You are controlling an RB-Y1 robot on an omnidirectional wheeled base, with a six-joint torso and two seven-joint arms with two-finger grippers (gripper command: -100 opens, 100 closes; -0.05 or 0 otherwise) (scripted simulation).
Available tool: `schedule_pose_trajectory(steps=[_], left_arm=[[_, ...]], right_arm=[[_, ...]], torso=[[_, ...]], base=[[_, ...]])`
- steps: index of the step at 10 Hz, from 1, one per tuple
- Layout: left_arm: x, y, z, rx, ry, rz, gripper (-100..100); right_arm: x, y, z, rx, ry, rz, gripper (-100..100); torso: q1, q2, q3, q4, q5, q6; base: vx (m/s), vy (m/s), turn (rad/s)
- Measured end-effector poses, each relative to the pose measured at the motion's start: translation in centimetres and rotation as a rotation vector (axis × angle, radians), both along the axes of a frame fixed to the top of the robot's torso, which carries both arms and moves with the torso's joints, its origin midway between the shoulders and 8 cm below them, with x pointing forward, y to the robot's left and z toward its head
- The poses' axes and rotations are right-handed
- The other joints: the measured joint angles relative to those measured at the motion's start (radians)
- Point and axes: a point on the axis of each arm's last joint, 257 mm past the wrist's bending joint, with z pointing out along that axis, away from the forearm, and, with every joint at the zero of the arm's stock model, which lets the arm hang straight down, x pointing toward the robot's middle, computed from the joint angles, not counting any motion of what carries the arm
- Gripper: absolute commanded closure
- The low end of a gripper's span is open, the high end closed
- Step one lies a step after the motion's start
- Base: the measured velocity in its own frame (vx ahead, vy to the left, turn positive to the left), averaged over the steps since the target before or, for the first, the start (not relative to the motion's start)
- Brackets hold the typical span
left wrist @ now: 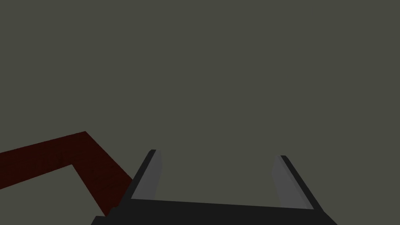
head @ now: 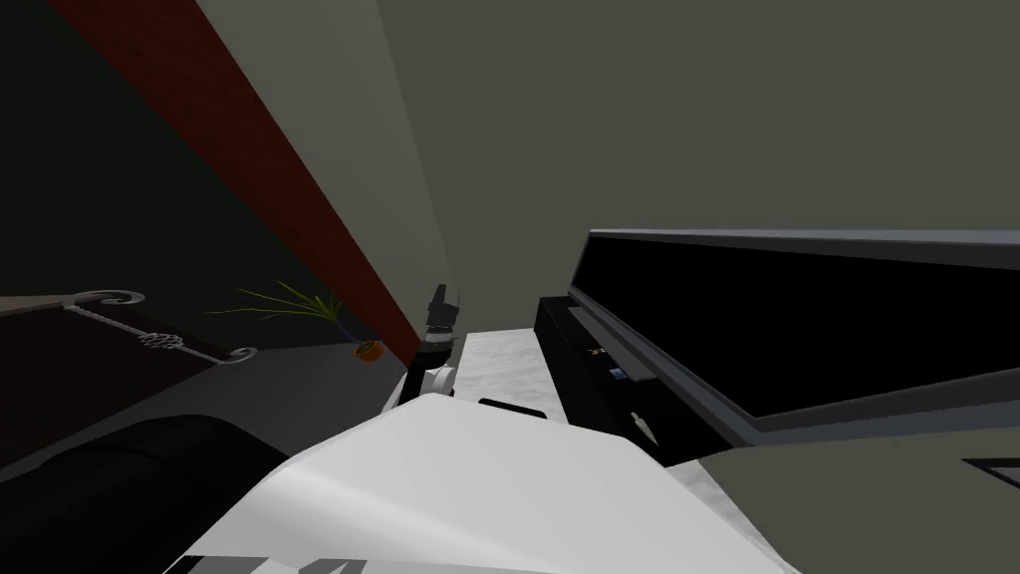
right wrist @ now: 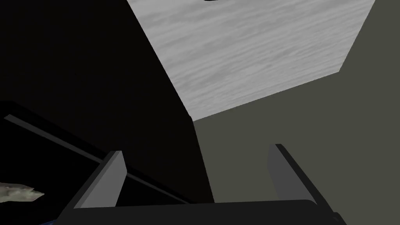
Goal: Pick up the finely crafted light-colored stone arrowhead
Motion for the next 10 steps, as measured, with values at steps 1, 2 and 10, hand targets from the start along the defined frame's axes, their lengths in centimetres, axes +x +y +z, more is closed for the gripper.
schedule_pose_trajectory(steps=[1, 2, 10], left_arm=[[0.0, 0.0, 0.0, 0.000, 0.000, 0.000, 0], [0.0, 0.0, 0.0, 0.000, 0.000, 0.000, 0], [0.0, 0.0, 0.0, 0.000, 0.000, 0.000, 0]], right_arm=[[-1.3, -2.1, -0.2, -0.061, 0.034, 0.042, -100], [-2.2, -3.0, -0.4, -0.093, 0.055, 0.062, -100], [-9.3, -9.7, -1.8, -0.302, 0.217, 0.300, -100]], torso=[[-0.001, -0.002, -0.001, -0.001, 0.000, 0.000], [0.000, 0.001, 0.000, 0.000, 0.000, 0.001], [-0.005, -0.001, -0.001, 0.000, -0.001, 0.001]], base=[[0.102, -0.070, 0.066], [0.089, -0.062, 0.091], [0.106, -0.084, 0.097]])
